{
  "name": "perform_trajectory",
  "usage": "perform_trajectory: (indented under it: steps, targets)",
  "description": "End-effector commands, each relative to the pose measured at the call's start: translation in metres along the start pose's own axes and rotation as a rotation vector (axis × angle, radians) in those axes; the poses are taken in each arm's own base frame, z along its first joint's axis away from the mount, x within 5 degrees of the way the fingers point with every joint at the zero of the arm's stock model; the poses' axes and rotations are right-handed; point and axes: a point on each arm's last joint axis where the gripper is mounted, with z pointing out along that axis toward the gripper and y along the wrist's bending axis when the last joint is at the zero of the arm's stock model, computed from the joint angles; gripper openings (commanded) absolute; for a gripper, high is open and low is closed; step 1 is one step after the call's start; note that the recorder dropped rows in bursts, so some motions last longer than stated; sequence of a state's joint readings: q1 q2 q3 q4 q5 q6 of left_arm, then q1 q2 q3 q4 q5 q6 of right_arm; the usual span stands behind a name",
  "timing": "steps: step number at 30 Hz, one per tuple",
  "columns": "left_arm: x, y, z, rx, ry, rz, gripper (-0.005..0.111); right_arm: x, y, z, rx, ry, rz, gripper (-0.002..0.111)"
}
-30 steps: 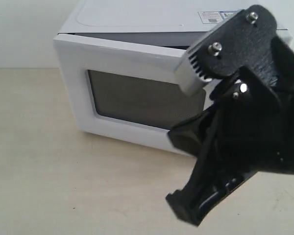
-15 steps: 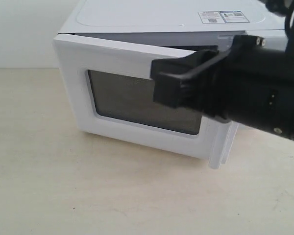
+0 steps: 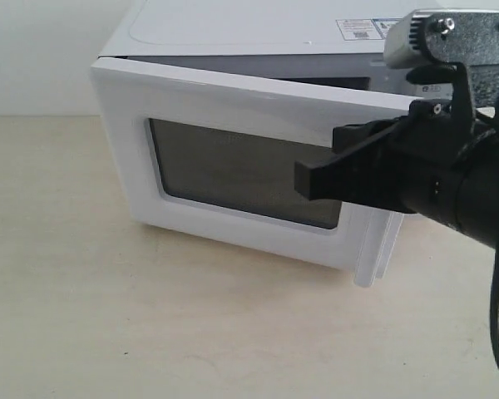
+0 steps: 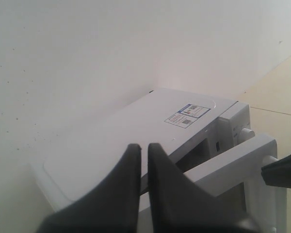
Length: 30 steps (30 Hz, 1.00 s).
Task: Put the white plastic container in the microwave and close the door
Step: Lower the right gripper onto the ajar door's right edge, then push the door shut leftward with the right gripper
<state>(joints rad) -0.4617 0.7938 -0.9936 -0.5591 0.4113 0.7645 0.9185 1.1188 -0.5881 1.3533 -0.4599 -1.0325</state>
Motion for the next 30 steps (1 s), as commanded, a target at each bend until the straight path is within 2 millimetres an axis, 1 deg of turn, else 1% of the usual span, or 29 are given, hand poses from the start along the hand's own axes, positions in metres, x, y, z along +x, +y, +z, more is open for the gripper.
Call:
perform_trajectory:
  steps: [1, 5, 11, 14, 17, 19, 25, 30]
  targets:
    - [-0.003, -0.001, -0.003, 0.004, -0.011, -0.01, 0.004, -0.012, -0.001, 0.0, 0.038, -0.042, -0.013, 0.0]
    - [-0.003, -0.001, -0.003, 0.004, -0.011, -0.01, 0.004, -0.013, -0.005, 0.003, 0.094, -0.058, -0.025, 0.0]
    - [-0.003, -0.001, -0.003, 0.004, -0.011, -0.01, 0.004, 0.0, -0.004, 0.019, 0.145, -0.01, -0.051, 0.0]
    - [-0.003, -0.001, -0.003, 0.004, -0.011, -0.01, 0.004, 0.001, -0.009, 0.023, 0.22, -0.037, -0.054, 0.0]
    - [-0.003, -0.001, -0.003, 0.004, -0.011, -0.01, 0.004, -0.002, -0.009, 0.024, 0.222, -0.076, -0.043, 0.0]
    - [-0.003, -0.001, -0.003, 0.004, -0.011, -0.01, 0.004, -0.004, -0.011, 0.025, 0.259, -0.109, -0.022, 0.0]
    - [-0.003, -0.001, -0.003, 0.004, -0.011, -0.01, 0.004, 0.003, -0.029, 0.041, 0.32, -0.076, -0.011, 0.0]
    - [-0.003, -0.001, -0.003, 0.004, -0.011, -0.01, 0.004, 0.003, -0.035, 0.048, 0.331, -0.095, 0.025, 0.0]
